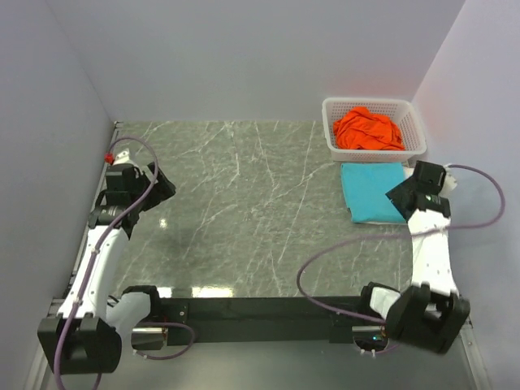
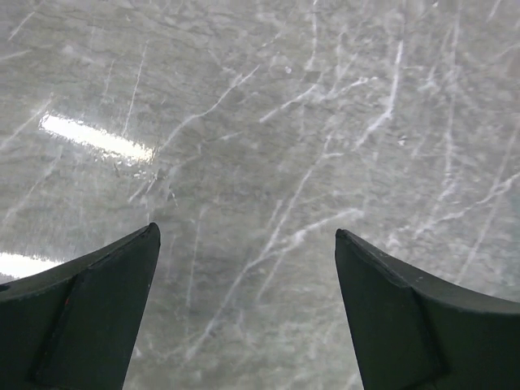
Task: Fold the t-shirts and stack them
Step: Reset both grippers
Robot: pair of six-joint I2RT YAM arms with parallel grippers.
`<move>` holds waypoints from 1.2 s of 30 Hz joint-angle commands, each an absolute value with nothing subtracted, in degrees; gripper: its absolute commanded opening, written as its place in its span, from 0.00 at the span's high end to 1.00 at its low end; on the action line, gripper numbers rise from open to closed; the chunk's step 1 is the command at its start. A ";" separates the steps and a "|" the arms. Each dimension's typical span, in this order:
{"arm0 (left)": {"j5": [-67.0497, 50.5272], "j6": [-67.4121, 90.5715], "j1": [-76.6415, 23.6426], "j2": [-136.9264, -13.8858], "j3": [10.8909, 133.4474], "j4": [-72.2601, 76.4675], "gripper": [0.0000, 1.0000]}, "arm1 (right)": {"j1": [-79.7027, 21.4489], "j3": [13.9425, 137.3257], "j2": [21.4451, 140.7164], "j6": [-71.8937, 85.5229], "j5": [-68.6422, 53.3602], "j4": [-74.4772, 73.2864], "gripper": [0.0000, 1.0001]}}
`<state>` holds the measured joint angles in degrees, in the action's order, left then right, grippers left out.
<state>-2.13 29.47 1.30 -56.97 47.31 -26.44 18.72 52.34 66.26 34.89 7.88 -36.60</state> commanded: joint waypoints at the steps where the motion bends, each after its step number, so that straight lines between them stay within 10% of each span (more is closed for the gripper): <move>1: -0.99 32.86 1.41 -51.26 52.55 -31.45 0.05 | 18.63 57.20 56.97 34.11 5.54 -39.44 0.45; 12: 13.44 36.73 1.23 -27.19 64.33 -47.62 0.01 | 1.97 71.63 38.78 31.47 16.78 -46.58 0.43; 36: 29.36 38.40 -5.45 -6.16 57.84 -49.49 0.01 | -13.10 46.94 11.25 22.85 26.02 -33.93 0.25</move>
